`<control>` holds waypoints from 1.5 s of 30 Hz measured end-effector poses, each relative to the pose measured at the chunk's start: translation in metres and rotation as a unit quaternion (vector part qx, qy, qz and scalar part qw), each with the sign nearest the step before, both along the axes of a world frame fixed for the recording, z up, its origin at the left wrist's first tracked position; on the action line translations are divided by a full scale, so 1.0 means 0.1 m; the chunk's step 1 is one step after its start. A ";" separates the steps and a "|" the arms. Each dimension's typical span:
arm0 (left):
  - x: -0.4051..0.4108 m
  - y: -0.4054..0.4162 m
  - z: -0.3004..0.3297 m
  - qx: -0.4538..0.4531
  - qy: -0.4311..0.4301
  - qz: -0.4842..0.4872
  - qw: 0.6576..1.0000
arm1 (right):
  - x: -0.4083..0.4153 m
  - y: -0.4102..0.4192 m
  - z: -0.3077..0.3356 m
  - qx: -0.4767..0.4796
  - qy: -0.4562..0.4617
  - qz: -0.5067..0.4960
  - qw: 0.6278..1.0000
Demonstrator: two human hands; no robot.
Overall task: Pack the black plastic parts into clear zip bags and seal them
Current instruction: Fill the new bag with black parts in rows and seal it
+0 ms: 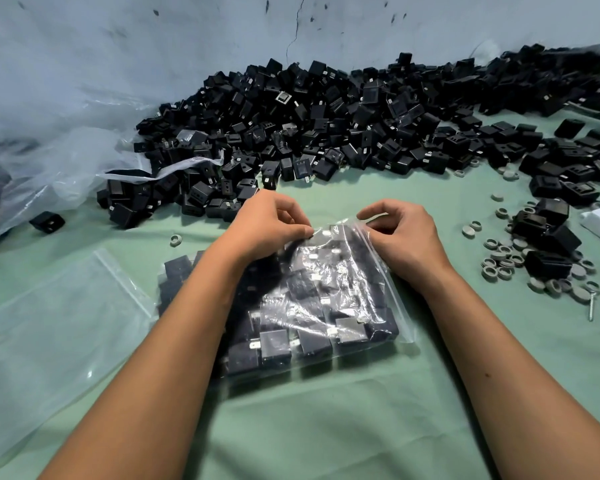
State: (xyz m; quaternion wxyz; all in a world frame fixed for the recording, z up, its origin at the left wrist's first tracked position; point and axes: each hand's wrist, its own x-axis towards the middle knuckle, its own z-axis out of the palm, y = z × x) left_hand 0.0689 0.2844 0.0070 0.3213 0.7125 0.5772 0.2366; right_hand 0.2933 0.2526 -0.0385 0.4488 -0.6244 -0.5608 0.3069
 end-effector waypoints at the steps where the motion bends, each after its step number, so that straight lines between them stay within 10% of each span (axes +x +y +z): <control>1: 0.01 -0.01 0.00 0.001 -0.004 0.009 1.000 | 0.00 -0.01 0.01 0.001 0.001 0.004 1.000; 16: -0.27 -0.41 -0.17 0.139 0.114 0.035 0.983 | -0.05 0.03 0.06 0.062 0.001 -0.070 0.996; 21: -0.37 -0.39 -0.11 0.127 0.060 0.049 0.989 | -0.25 0.49 0.33 0.118 -0.199 -0.007 0.973; 25: -0.36 -0.39 -0.13 0.131 0.036 0.048 0.990 | -0.54 1.23 0.44 0.056 -0.466 0.148 0.871; 30: -0.34 -0.39 -0.14 0.141 0.029 0.052 0.988 | -0.81 1.48 0.29 0.084 -0.524 0.188 0.827; 33: -0.33 -0.41 -0.13 0.147 0.035 0.053 0.987 | -0.72 1.41 0.29 0.077 -0.466 0.157 0.867; 37: -0.25 -0.39 -0.02 0.172 0.055 0.040 0.983 | -0.29 0.95 0.37 0.074 -0.153 0.013 0.985; 45: 0.49 -0.25 0.18 0.136 0.092 -0.094 0.982 | 0.16 0.02 0.15 0.037 0.190 -0.079 0.978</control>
